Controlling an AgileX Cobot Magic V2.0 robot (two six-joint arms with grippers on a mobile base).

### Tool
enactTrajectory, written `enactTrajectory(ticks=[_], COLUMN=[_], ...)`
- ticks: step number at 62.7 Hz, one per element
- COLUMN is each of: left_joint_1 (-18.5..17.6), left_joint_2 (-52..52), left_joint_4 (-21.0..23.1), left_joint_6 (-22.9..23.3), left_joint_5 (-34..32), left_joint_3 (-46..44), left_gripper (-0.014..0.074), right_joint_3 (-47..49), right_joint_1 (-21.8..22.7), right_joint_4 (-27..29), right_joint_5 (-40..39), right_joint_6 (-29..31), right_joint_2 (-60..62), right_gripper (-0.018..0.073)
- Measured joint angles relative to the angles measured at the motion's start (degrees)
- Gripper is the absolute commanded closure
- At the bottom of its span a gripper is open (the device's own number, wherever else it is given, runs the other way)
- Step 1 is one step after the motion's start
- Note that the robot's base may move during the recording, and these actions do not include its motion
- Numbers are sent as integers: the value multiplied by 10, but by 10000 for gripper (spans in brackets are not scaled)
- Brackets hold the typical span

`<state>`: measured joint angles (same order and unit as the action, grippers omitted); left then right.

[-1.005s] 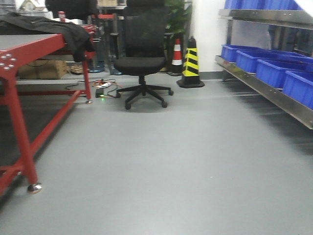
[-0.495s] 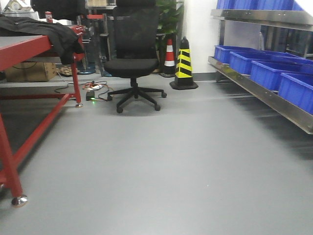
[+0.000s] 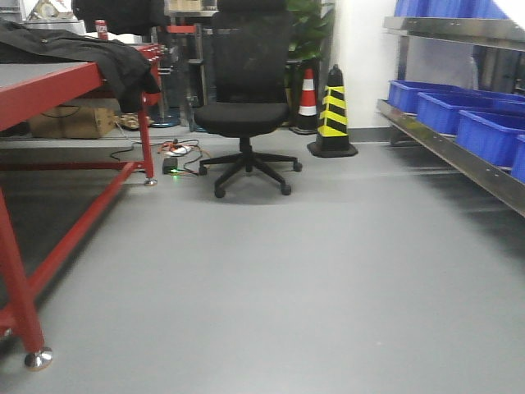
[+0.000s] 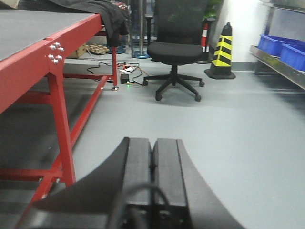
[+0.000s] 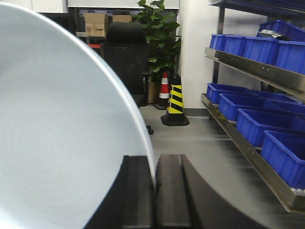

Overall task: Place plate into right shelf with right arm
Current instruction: 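Drive the base toward the steel shelf of blue bins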

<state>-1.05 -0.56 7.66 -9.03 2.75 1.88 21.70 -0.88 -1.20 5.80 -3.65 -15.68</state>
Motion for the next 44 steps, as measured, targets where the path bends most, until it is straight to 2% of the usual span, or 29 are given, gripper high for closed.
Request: enactTrajectory(ticks=[44], left_joint_1=[0], left_joint_2=[0], left_joint_4=[0], left_joint_6=[0], left_joint_5=[0], left_joint_3=[0], left_gripper=[724], right_joint_3=[0], right_joint_1=[0], right_joint_4=[0], right_joint_5=[0], right_joint_6=[0], right_joint_2=[0], right_gripper=[503])
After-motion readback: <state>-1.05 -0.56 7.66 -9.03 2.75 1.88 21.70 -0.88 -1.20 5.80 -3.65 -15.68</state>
